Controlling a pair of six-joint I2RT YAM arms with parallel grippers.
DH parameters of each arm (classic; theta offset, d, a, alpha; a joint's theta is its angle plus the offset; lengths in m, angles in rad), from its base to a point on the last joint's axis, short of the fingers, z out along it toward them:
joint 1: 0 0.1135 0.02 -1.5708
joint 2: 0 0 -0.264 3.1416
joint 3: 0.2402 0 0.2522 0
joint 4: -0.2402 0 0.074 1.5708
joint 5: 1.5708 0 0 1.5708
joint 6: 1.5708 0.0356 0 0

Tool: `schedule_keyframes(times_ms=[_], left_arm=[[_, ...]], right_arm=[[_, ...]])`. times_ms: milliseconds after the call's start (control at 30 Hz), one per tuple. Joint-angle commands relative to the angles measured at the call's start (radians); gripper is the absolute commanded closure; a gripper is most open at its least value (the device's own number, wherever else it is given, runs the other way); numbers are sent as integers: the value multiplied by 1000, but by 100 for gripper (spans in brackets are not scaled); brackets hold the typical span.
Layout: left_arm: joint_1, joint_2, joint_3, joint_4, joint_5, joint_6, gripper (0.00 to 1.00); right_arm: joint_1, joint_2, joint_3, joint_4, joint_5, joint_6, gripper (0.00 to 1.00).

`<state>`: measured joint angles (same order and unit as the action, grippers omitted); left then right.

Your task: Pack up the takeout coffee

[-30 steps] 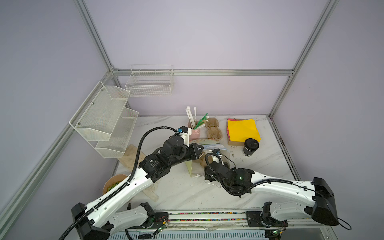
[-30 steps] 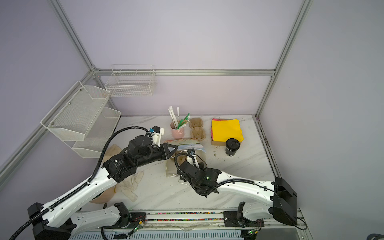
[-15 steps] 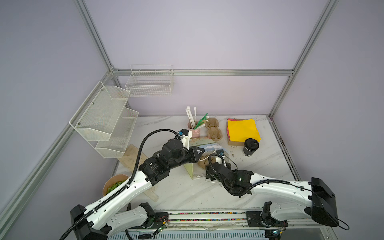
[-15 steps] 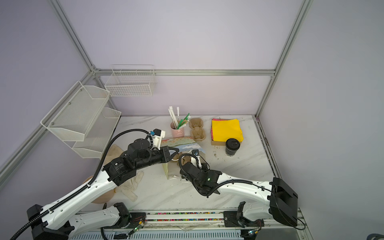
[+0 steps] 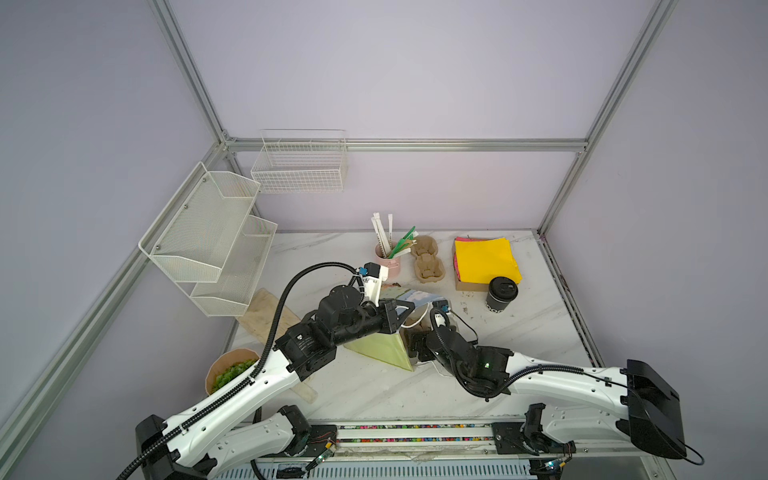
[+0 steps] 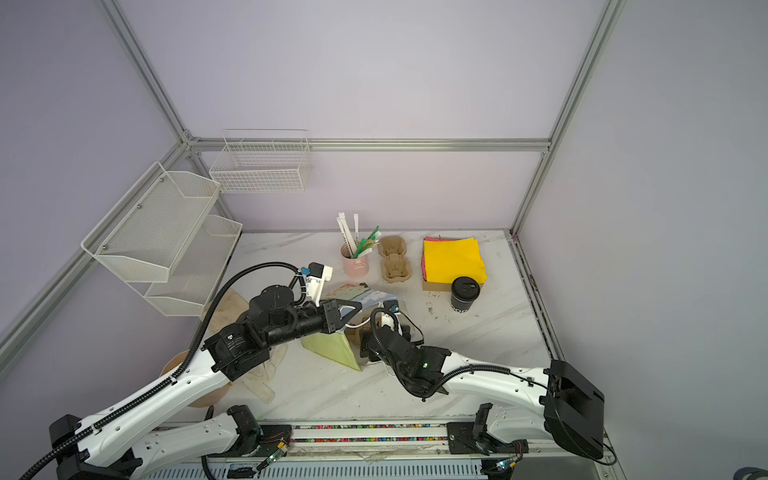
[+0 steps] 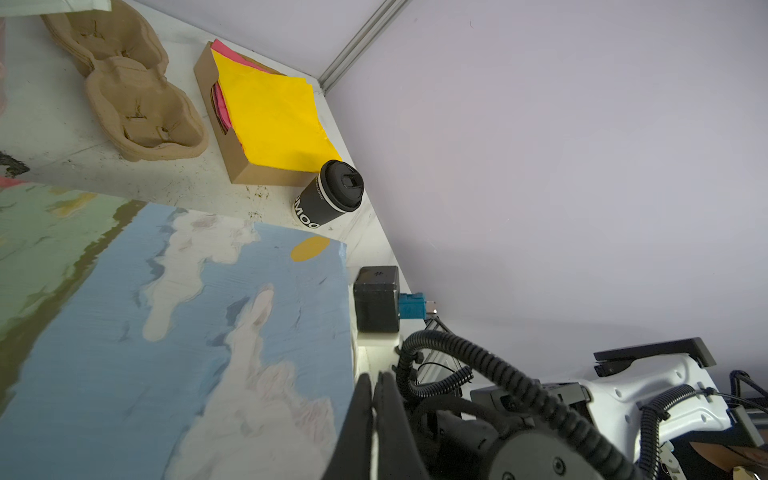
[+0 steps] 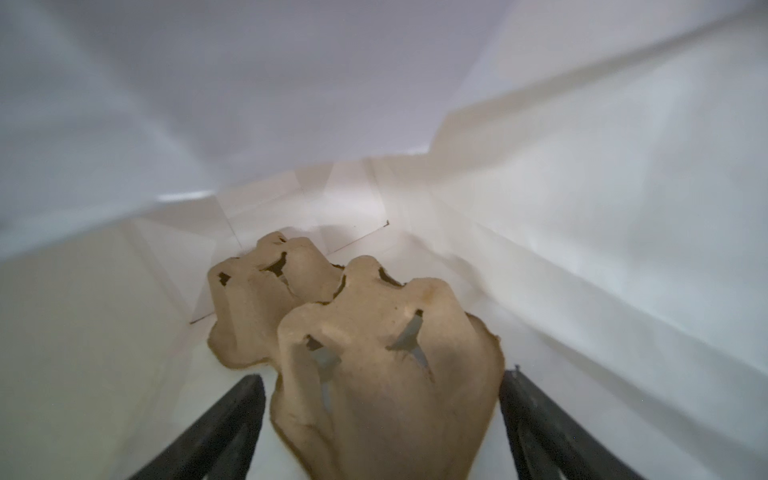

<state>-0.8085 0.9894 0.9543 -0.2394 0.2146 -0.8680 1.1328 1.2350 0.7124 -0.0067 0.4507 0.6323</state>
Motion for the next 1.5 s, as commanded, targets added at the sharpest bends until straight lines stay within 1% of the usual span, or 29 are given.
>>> schedule_keyframes(times_ms=[0,267,433,567,833,967,1100,1300,1467], left_arm=[[-7,-51,-53,74,41,42,100],[-6,-97,-114,102,78,59,100],[-8,-112,-154,144,91,61,100],[-8,-113,-174,166,104,66,100],[-7,-120,-246,268,199,99,100],[-8,-149,-279,301,248,132,100],[-7,-175,-294,299,299,161,100],[-6,-181,-315,266,316,184,100],[-6,-175,-319,222,310,204,100]], right_arm=[[-4,-22,-40,81,-6,-57,8],[-5,48,-100,143,26,-69,6],[-5,84,-105,190,-22,-87,6],[-5,74,-138,241,-42,-102,7],[-11,120,-177,326,-42,-117,7],[-11,112,-254,464,-15,-147,7],[-11,75,-292,540,6,-178,9],[-11,92,-309,586,-41,-204,16],[-11,54,-322,587,-50,-222,19]])
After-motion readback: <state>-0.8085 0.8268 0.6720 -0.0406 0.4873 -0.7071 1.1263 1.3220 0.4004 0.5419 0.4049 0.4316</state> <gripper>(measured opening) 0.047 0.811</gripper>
